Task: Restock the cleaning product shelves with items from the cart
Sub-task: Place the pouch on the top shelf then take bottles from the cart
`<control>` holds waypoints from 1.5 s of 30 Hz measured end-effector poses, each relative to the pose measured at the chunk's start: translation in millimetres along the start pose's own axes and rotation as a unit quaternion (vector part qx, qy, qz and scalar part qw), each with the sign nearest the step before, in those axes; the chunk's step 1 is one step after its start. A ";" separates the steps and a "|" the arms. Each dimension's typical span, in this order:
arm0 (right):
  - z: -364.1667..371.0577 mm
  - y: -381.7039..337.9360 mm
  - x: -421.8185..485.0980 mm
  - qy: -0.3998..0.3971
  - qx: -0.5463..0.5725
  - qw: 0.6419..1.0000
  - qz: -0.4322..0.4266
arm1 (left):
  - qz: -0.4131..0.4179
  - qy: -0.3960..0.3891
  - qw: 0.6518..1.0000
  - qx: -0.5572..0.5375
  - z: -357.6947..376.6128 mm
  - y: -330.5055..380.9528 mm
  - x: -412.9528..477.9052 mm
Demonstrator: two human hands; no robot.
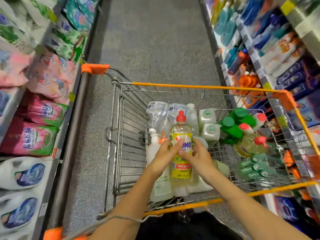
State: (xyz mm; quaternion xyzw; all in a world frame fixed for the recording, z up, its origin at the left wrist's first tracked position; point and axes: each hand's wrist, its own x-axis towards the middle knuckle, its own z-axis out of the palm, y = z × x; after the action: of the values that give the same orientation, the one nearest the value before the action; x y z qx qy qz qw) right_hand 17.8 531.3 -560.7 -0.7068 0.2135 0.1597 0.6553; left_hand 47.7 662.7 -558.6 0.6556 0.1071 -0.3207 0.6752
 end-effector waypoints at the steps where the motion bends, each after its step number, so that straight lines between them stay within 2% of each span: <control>1: -7.5 -5.1 -3.6 0.006 0.014 1.000 -0.013 | 0.014 -0.002 1.000 -0.011 7.4 5.8 -3.6; 8: -66.9 -36.1 -64.8 0.034 0.096 0.987 -0.126 | 0.121 -0.014 0.992 0.020 76.1 45.2 -27.4; 15: -145.9 -50.7 -148.2 0.116 0.137 0.951 -0.252 | 0.232 -0.109 0.966 0.041 181.5 77.2 -75.1; 21: -227.3 -39.8 -244.6 0.245 0.136 0.911 -0.302 | 0.324 -0.212 0.917 0.100 295.9 87.0 -128.4; 27: -296.4 -28.6 -333.5 0.358 0.164 0.852 -0.344 | 0.364 -0.347 0.856 0.119 406.6 87.7 -182.1; 35: -369.5 -7.7 -423.6 0.524 0.157 0.763 -0.343 | 0.401 -0.494 0.757 0.151 538.6 82.5 -224.6; 40: -410.0 9.7 -470.7 0.624 0.143 0.689 -0.340 | 0.434 -0.576 0.665 0.194 619.2 75.0 -245.0; 42: -427.2 15.9 -489.5 0.664 0.139 0.654 -0.334 | 0.425 -0.613 0.639 0.188 651.3 74.0 -249.9; 45: -450.3 24.7 -517.4 0.712 0.131 0.606 -0.330 | 0.449 -0.627 0.616 0.163 694.5 67.1 -257.9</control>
State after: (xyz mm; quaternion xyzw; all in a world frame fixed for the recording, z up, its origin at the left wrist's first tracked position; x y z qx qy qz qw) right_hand -463.0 130.1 -279.8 -0.5265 0.3838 -0.6503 0.3906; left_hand -304.3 71.3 -276.5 0.3608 -0.7040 -0.3226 0.5198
